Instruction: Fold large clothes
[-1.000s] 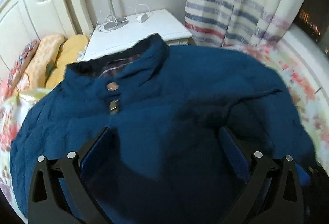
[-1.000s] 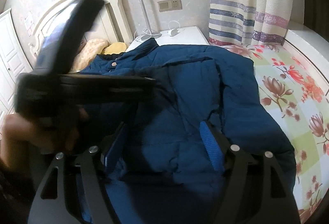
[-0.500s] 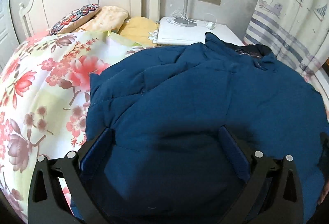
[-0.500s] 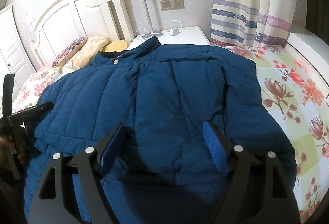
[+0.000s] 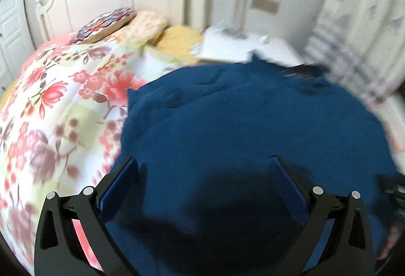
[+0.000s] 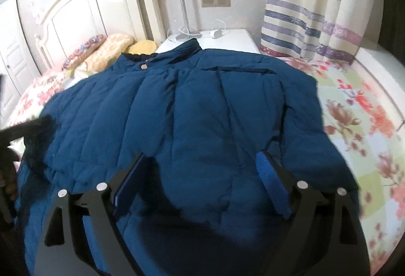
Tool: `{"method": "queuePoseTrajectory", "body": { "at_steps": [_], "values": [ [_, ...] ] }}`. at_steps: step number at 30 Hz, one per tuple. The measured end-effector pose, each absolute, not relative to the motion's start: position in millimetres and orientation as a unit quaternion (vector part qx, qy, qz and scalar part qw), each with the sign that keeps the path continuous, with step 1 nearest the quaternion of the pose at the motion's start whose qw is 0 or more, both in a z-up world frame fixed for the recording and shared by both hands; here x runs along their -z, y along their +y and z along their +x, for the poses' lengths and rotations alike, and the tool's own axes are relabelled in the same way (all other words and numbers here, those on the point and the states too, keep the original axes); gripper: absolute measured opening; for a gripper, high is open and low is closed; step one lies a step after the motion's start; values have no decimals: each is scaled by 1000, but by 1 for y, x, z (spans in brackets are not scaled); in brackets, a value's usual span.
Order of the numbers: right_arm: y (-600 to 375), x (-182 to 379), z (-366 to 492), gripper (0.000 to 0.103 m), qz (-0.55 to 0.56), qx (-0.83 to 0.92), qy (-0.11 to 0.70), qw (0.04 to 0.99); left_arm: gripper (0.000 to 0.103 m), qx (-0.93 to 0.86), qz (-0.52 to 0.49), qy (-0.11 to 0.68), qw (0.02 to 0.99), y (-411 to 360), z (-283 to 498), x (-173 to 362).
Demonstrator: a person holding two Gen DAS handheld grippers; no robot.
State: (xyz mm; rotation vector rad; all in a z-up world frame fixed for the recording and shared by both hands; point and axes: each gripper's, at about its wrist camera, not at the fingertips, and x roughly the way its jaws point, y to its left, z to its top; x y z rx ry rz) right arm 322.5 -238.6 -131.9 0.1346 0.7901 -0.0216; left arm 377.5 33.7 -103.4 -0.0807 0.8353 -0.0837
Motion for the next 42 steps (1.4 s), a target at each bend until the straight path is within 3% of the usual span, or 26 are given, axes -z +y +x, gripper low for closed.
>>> {"method": "queuePoseTrajectory", "body": {
  "at_steps": [4, 8, 13, 16, 20, 24, 28, 32, 42],
  "values": [
    [-202, 115, 284, 87, 36, -30, 368, 928, 99, 82, -12, 417, 905, 5, 319, 108],
    [-166, 152, 280, 85, -60, -41, 444, 893, 99, 87, 15, 467, 880, -16, 299, 150],
    [-187, 147, 265, 87, -50, -27, 457, 887, 99, 79, 29, 465, 882, -7, 291, 148],
    [-225, 143, 248, 94, -23, 12, 449, 893, 99, 16, 25, 444, 895, 27, 280, 146],
    [-273, 163, 236, 98, 42, 12, 452, 891, 99, 17, -33, 452, 891, 65, 279, 157],
    [-251, 146, 218, 97, 14, 30, 425, 905, 99, -16, 15, 440, 898, 47, 268, 149],
    [-205, 141, 199, 98, -32, -42, 416, 908, 99, 66, 24, 408, 910, 11, 236, 130],
    [-184, 162, 203, 100, -59, -60, 445, 892, 99, 102, 84, 441, 888, -23, 235, 160],
    [-225, 145, 167, 100, -45, -1, 431, 901, 99, 34, 68, 420, 904, 32, 200, 152]
  ]
}}
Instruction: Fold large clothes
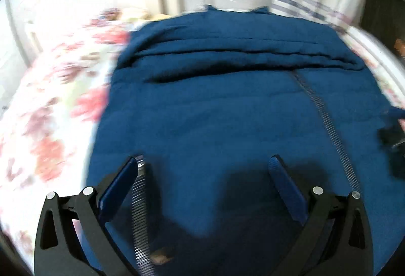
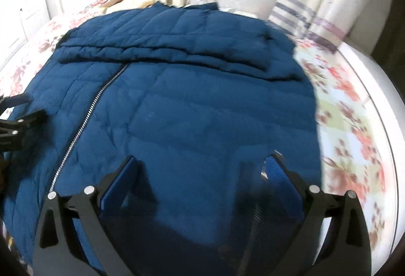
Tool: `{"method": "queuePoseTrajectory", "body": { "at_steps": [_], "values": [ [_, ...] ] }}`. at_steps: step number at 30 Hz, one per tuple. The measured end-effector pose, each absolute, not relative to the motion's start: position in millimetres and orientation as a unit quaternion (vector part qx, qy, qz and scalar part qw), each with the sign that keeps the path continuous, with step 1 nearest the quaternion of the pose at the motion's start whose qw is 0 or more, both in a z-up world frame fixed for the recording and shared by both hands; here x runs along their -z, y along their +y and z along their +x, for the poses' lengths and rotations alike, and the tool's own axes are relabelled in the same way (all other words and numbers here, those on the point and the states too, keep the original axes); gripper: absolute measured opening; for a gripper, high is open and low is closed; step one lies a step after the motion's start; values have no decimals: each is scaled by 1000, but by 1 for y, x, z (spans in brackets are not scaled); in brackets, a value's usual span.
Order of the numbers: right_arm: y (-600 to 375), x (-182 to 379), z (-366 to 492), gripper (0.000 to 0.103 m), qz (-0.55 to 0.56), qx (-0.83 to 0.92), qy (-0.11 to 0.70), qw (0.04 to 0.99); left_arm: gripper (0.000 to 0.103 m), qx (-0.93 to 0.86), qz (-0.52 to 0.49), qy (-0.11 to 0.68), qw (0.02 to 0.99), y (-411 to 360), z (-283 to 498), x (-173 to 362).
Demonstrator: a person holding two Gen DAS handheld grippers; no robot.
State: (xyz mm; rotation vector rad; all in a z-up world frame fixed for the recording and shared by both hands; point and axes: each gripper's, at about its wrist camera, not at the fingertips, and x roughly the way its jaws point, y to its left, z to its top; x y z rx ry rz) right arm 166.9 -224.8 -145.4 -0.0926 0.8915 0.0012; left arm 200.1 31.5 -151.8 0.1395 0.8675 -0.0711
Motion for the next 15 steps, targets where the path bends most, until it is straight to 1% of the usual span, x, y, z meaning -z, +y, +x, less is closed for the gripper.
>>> {"method": "queuePoseTrajectory", "body": {
  "at_steps": [2, 3, 5, 7, 9, 11, 12, 15],
  "values": [
    [-233, 148, 154, 100, -30, -6, 430, 902, 99, 16, 62, 424, 903, 37, 195, 155],
    [-234, 152, 151, 100, -26, -14, 434, 900, 99, 19, 41, 436, 899, 46, 196, 158],
    [-231, 168, 151, 100, -35, -18, 452, 891, 99, 15, 21, 445, 895, 51, 202, 158],
    [-231, 165, 146, 100, -32, -9, 450, 893, 99, 2, 34, 439, 898, 48, 202, 153],
    [-223, 152, 138, 99, -44, 0, 433, 901, 99, 36, 27, 417, 908, 36, 187, 141],
    [-208, 136, 124, 100, -54, -23, 397, 916, 99, 77, 23, 396, 915, 21, 170, 129],
    [-195, 130, 115, 100, -59, -58, 385, 919, 99, 105, 37, 384, 916, 7, 160, 124],
    [-162, 140, 107, 100, -97, -111, 401, 904, 99, 134, 101, 394, 904, -31, 154, 136]
  ]
}}
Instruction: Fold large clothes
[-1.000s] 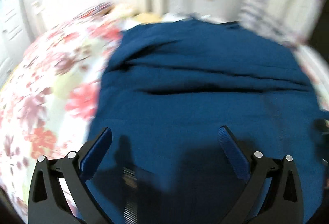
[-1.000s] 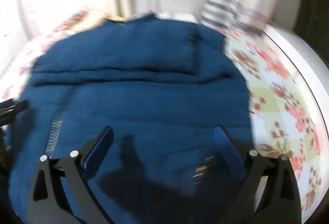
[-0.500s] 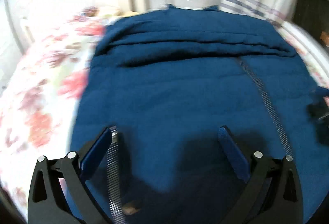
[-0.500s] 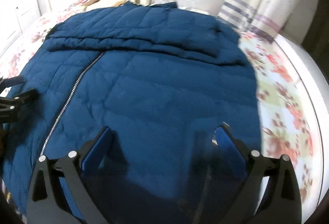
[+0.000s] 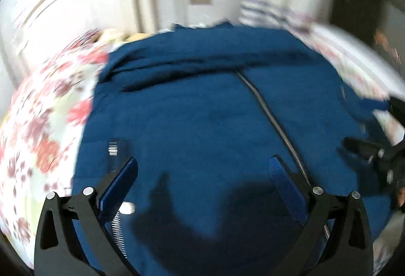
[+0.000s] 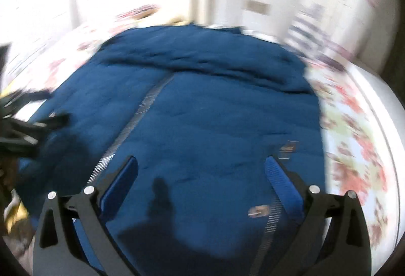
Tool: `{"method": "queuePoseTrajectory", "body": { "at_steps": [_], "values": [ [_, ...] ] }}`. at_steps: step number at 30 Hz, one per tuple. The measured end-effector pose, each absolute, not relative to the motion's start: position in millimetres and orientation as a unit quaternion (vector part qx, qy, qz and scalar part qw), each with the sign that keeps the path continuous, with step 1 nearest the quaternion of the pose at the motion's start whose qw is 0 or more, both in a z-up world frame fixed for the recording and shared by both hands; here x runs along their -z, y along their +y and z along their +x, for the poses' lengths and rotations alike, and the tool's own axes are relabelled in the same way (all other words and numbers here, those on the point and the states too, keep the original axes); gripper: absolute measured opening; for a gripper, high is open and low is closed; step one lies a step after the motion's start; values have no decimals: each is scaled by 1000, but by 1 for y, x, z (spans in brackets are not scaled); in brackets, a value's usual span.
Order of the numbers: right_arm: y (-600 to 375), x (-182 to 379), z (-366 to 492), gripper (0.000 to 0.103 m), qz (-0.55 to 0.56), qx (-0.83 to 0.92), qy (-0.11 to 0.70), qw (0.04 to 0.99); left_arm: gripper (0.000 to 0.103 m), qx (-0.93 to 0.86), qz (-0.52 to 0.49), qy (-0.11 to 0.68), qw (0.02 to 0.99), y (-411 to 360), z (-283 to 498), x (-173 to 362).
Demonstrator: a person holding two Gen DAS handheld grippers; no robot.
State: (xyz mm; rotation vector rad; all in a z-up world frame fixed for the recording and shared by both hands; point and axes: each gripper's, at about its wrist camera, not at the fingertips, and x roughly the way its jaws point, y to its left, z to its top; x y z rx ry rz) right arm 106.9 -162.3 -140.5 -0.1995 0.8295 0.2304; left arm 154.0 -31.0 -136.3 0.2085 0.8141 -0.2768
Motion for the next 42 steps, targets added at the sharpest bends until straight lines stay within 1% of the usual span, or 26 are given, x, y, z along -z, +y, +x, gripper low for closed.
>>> {"method": "queuePoseTrajectory", "body": {
  "at_steps": [2, 3, 6, 10, 12, 14, 16, 19, 23, 25, 27, 31, 38, 42],
  "values": [
    [-148, 166, 111, 100, -120, -114, 432, 886, 99, 130, 122, 427, 887, -42, 159, 159],
    [-151, 170, 112, 100, -108, -113, 431, 889, 99, 136, 110, 421, 890, -40, 160, 164],
    [-162, 165, 114, 100, -91, -109, 440, 887, 99, 142, 81, 432, 887, -27, 168, 162],
    [-183, 154, 94, 100, -86, -76, 425, 898, 99, 102, 59, 417, 901, 9, 152, 152],
    [-196, 157, 78, 100, -79, -64, 422, 901, 99, 75, 45, 420, 903, 35, 143, 157],
    [-210, 169, 72, 101, -63, -64, 436, 895, 99, 62, 36, 425, 902, 52, 137, 169],
    [-220, 174, 64, 101, -37, -72, 421, 903, 99, 66, 28, 414, 907, 60, 135, 171],
    [-211, 165, 62, 100, -57, -48, 427, 901, 99, 42, 42, 420, 906, 54, 132, 164],
    [-182, 143, 43, 100, -84, -91, 385, 915, 99, 105, 53, 390, 913, 25, 101, 145],
    [-159, 148, 37, 100, -103, -131, 386, 907, 99, 133, 89, 384, 909, 2, 93, 147],
    [-142, 166, 40, 100, -142, -136, 403, 894, 99, 133, 134, 394, 899, -18, 93, 164],
    [-158, 172, 47, 100, -92, -150, 415, 893, 99, 143, 101, 396, 901, -12, 101, 172],
    [-155, 165, 45, 100, -106, -132, 423, 890, 99, 147, 103, 394, 901, -13, 101, 174],
    [-169, 143, 38, 100, -101, -104, 393, 908, 99, 148, 102, 393, 902, -12, 97, 174]
  ]
}}
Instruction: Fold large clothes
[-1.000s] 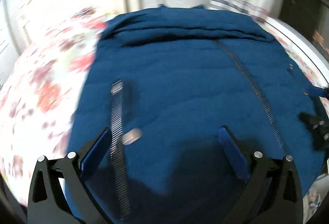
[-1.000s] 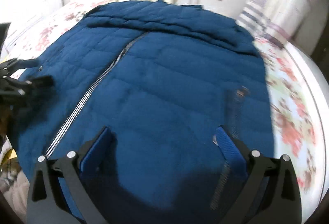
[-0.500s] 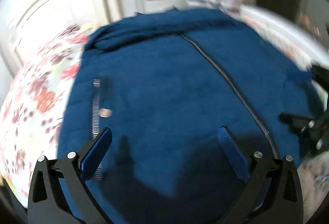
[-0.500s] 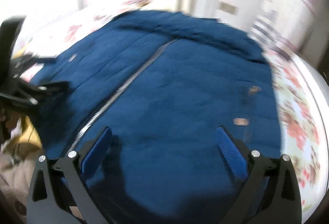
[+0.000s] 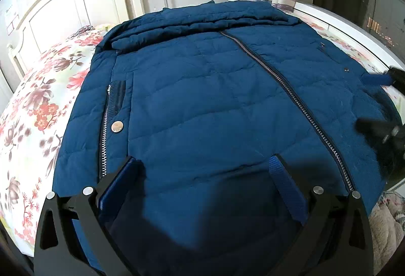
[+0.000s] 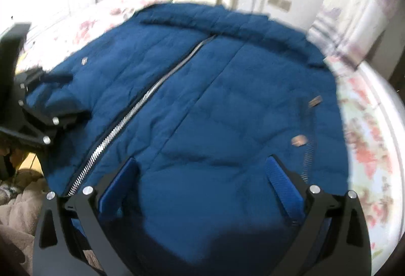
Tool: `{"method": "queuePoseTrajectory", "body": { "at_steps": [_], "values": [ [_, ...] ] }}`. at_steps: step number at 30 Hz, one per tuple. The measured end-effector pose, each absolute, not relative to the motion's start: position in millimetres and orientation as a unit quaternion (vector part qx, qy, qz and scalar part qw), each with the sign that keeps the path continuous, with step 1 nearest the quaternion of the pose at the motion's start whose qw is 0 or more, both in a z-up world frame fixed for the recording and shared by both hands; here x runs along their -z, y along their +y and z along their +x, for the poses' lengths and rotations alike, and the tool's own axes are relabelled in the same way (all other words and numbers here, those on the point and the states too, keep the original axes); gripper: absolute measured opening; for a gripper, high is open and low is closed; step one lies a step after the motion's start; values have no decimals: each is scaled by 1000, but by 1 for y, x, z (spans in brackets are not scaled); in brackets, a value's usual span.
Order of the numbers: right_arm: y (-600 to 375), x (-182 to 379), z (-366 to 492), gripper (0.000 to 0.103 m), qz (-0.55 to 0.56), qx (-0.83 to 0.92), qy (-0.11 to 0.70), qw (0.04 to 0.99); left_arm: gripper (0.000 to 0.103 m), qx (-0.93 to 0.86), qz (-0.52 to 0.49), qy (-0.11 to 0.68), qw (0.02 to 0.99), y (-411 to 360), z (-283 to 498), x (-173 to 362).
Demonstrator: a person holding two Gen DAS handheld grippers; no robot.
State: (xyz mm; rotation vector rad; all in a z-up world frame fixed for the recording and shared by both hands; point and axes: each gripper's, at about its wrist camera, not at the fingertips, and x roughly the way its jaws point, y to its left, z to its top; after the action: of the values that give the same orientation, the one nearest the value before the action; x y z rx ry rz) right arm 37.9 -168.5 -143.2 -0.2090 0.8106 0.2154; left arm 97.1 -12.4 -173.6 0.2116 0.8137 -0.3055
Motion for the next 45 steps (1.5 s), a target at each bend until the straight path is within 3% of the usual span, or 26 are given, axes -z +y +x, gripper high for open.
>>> {"method": "queuePoseTrajectory", "body": {
  "at_steps": [4, 12, 16, 21, 27, 31, 33, 40, 45],
  "values": [
    [-193, 169, 42, 101, -76, -87, 429, 896, 99, 148, 101, 392, 902, -13, 94, 173],
    [-193, 153, 27, 100, -95, -65, 392, 913, 99, 146, 101, 393, 902, -13, 94, 173],
    [-210, 172, 28, 100, -56, -83, 418, 903, 99, 156, 101, 405, 895, -9, 93, 169],
    [-244, 156, 0, 100, -40, -64, 403, 912, 99, 134, -24, 375, 917, 73, 69, 148],
    [-318, 164, -25, 100, 83, -31, 402, 912, 98, 102, -125, 384, 909, 155, 43, 170],
    [-329, 171, -37, 90, 122, -68, 391, 910, 96, 145, -113, 375, 909, 144, 34, 170],
    [-329, 172, -41, 80, 141, -107, 387, 905, 87, 168, -118, 373, 905, 136, 35, 170],
    [-357, 177, -57, 79, 228, -139, 384, 884, 87, 178, -138, 386, 895, 137, 40, 167],
    [-371, 207, -76, 78, 293, -146, 393, 859, 87, 211, -222, 389, 869, 161, 22, 180]
  ]
}}
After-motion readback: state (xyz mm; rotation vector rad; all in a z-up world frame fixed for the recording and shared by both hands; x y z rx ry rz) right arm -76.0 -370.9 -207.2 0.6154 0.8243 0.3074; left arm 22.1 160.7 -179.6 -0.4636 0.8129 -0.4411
